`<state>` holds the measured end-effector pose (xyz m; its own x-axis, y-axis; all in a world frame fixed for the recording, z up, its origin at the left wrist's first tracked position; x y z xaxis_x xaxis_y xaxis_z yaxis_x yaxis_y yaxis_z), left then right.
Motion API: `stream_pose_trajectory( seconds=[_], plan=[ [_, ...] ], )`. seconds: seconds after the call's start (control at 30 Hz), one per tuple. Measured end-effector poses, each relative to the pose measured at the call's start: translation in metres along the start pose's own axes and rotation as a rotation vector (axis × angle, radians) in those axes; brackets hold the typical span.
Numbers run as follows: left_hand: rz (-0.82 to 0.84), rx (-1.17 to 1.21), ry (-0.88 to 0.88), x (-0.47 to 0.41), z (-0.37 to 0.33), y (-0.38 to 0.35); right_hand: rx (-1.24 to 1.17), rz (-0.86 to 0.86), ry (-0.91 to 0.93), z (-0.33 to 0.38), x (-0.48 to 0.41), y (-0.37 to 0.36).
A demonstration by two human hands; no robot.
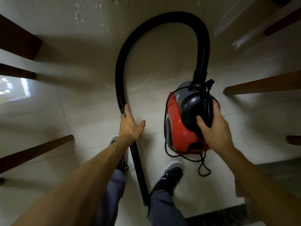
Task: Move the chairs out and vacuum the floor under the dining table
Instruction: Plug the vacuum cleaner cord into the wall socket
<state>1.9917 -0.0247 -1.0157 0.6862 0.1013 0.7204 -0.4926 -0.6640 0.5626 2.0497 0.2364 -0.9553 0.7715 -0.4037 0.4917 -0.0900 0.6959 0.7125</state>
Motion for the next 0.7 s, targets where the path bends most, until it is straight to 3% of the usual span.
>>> stream_pose_trajectory(
  seconds=[0.23, 0.43, 0.7],
  plan=[
    [0.085, -0.223, -0.19, 0.045, -0.078, 0.062, 0.204, 0.183, -0.102, 0.037, 0.009, 0.069],
    [0.163, -0.364, -0.376, 0.078, -0.137, 0.097, 0.266, 0.158, -0.134, 0.07, 0.012, 0.122],
    [0.203, -0.254, -0.52, 0.095, -0.172, 0.071, 0.244, 0.15, -0.138, 0.083, -0.024, 0.138]
  ],
)
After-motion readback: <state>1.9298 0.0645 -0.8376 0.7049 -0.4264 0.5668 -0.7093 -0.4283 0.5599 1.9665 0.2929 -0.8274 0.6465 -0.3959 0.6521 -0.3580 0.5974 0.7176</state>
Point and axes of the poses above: each hand's wrist, its own x-axis away from the middle knuckle, its own y-axis out of the back of the hand, z = x × y, the point moved 1 cm from there along -x, towards the middle knuckle, and after that the axes turned 2 degrees about -z, right-handed, at the moved point
